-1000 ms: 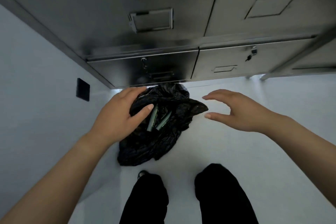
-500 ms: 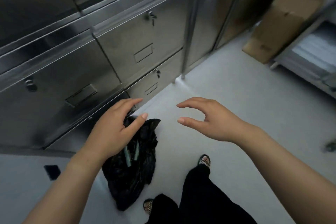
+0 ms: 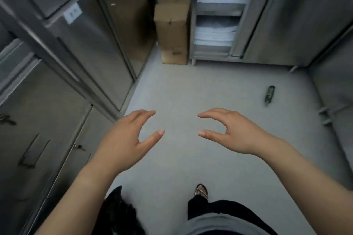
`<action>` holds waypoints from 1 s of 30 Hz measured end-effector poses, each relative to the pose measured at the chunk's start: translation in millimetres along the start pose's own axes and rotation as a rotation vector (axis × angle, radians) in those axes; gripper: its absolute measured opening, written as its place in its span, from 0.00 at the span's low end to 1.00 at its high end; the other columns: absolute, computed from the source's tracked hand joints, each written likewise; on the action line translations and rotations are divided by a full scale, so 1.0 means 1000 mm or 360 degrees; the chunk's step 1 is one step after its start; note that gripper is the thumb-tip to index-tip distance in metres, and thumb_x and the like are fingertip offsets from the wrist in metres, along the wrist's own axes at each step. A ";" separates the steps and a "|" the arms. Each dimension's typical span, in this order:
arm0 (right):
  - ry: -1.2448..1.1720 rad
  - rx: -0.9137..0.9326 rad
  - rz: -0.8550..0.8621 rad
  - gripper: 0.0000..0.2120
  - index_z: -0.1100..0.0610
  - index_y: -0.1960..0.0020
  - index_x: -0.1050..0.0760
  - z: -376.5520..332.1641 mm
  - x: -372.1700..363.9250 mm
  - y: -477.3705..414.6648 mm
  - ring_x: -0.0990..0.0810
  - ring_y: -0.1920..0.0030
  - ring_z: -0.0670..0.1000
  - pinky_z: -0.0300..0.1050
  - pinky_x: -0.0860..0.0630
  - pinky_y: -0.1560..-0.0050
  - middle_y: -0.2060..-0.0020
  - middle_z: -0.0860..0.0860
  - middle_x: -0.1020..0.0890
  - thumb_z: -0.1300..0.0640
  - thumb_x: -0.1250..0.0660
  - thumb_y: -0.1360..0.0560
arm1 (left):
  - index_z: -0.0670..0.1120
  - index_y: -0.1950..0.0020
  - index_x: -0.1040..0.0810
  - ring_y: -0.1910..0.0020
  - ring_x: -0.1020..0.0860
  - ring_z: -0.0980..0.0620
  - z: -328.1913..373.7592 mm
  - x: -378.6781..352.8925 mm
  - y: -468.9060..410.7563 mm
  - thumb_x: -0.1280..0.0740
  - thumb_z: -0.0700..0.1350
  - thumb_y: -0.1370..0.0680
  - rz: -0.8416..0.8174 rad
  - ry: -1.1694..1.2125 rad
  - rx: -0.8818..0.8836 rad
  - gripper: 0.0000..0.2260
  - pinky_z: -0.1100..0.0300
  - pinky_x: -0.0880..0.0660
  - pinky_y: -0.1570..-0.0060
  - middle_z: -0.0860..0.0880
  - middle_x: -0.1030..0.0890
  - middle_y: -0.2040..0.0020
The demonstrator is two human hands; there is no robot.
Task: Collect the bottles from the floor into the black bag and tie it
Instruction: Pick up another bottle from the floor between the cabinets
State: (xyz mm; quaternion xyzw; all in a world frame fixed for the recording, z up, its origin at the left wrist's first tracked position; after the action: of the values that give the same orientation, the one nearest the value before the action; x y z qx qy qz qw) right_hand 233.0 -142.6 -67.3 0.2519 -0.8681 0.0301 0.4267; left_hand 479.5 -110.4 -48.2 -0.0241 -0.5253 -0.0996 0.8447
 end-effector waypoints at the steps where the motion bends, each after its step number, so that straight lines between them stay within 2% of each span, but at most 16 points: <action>1: 0.0023 -0.0066 0.0036 0.33 0.42 0.36 0.31 0.016 0.015 0.003 0.32 0.38 0.38 0.32 0.38 0.41 0.37 0.39 0.28 0.28 0.46 0.35 | 0.56 0.30 0.34 0.37 0.29 0.54 0.016 -0.005 -0.025 0.49 0.70 0.30 -0.0034 -0.0004 -0.0079 0.33 0.58 0.29 0.43 0.57 0.31 0.30; 5: 0.0095 -0.0278 0.0217 0.33 0.43 0.35 0.31 0.071 0.069 0.019 0.31 0.37 0.41 0.35 0.37 0.38 0.37 0.40 0.27 0.28 0.46 0.34 | 0.57 0.30 0.35 0.35 0.31 0.55 0.071 -0.026 -0.107 0.49 0.70 0.29 -0.0155 0.0001 -0.0380 0.32 0.58 0.25 0.48 0.57 0.31 0.30; 8: 0.0115 -0.0387 0.0396 0.33 0.44 0.36 0.30 0.099 0.098 0.024 0.31 0.37 0.40 0.30 0.40 0.40 0.38 0.40 0.26 0.27 0.46 0.34 | 0.56 0.30 0.35 0.35 0.31 0.56 0.098 -0.037 -0.154 0.48 0.70 0.28 -0.0238 -0.0017 -0.0551 0.31 0.59 0.26 0.49 0.57 0.31 0.30; 10: 0.0129 -0.0434 0.0475 0.34 0.45 0.35 0.30 0.114 0.112 0.021 0.32 0.37 0.40 0.28 0.42 0.39 0.37 0.42 0.26 0.27 0.46 0.34 | 0.57 0.30 0.35 0.36 0.30 0.56 0.109 -0.042 -0.183 0.49 0.70 0.29 -0.0272 -0.0035 -0.0610 0.32 0.60 0.27 0.48 0.57 0.31 0.31; 14: 0.0151 -0.0551 0.0571 0.35 0.44 0.35 0.31 0.142 0.138 -0.004 0.32 0.35 0.42 0.35 0.39 0.36 0.36 0.42 0.27 0.26 0.47 0.34 | 0.57 0.30 0.34 0.37 0.29 0.55 0.121 -0.047 -0.245 0.49 0.70 0.30 -0.0319 -0.0042 -0.0702 0.32 0.59 0.27 0.47 0.56 0.30 0.31; 17: 0.0205 -0.0614 0.0640 0.35 0.44 0.34 0.32 0.158 0.164 -0.038 0.32 0.34 0.43 0.36 0.40 0.36 0.35 0.43 0.28 0.26 0.47 0.34 | 0.56 0.30 0.34 0.36 0.29 0.54 0.125 -0.047 -0.301 0.48 0.69 0.29 -0.0336 -0.0065 -0.0756 0.31 0.59 0.28 0.46 0.55 0.30 0.31; 20: 0.0251 -0.0724 0.0728 0.35 0.43 0.32 0.35 0.169 0.192 -0.076 0.35 0.33 0.42 0.36 0.42 0.37 0.33 0.42 0.30 0.27 0.47 0.34 | 0.56 0.30 0.34 0.42 0.26 0.51 0.126 -0.039 -0.362 0.46 0.67 0.27 -0.0319 -0.0147 -0.0813 0.29 0.58 0.32 0.46 0.54 0.30 0.30; 22: 0.0250 -0.0784 0.0753 0.34 0.43 0.31 0.36 0.175 0.210 -0.100 0.36 0.32 0.42 0.37 0.41 0.35 0.32 0.42 0.31 0.29 0.47 0.33 | 0.56 0.30 0.35 0.45 0.24 0.50 0.124 -0.031 -0.402 0.48 0.69 0.27 -0.0304 -0.0213 -0.0828 0.30 0.57 0.33 0.46 0.54 0.30 0.30; 24: 0.0284 -0.0808 0.0774 0.33 0.44 0.31 0.36 0.183 0.226 -0.124 0.36 0.32 0.42 0.38 0.40 0.34 0.32 0.41 0.32 0.30 0.46 0.31 | 0.55 0.29 0.35 0.41 0.25 0.50 0.121 -0.023 -0.442 0.51 0.71 0.28 -0.0298 -0.0242 -0.0849 0.33 0.54 0.31 0.41 0.53 0.31 0.30; 26: 0.0321 -0.0842 0.0809 0.33 0.45 0.31 0.35 0.193 0.240 -0.141 0.36 0.32 0.43 0.36 0.42 0.35 0.32 0.42 0.32 0.31 0.45 0.31 | 0.55 0.29 0.36 0.35 0.29 0.50 0.121 -0.020 -0.480 0.53 0.73 0.29 -0.0320 -0.0259 -0.0867 0.35 0.47 0.31 0.36 0.52 0.31 0.30; 30: 0.0315 -0.1007 0.0873 0.34 0.46 0.31 0.36 0.219 0.261 -0.148 0.37 0.32 0.44 0.34 0.45 0.38 0.31 0.44 0.32 0.31 0.47 0.32 | 0.53 0.29 0.35 0.35 0.29 0.49 0.138 -0.024 -0.537 0.54 0.72 0.32 -0.0377 -0.0327 -0.0972 0.38 0.46 0.31 0.36 0.51 0.30 0.30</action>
State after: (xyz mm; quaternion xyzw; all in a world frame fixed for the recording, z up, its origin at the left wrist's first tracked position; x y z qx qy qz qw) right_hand 9.8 -437.2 -32.9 -0.1356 -0.8243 -0.1013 0.5403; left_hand 243.2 -612.7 -42.0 -0.2246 -0.5528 -0.3466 0.7238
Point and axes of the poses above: each hand's wrist, its own y-axis away from the middle knuckle, its own x-axis out of the back of the hand, z = x × y, the point moved 3 cm from there along -y, towards the middle knuckle
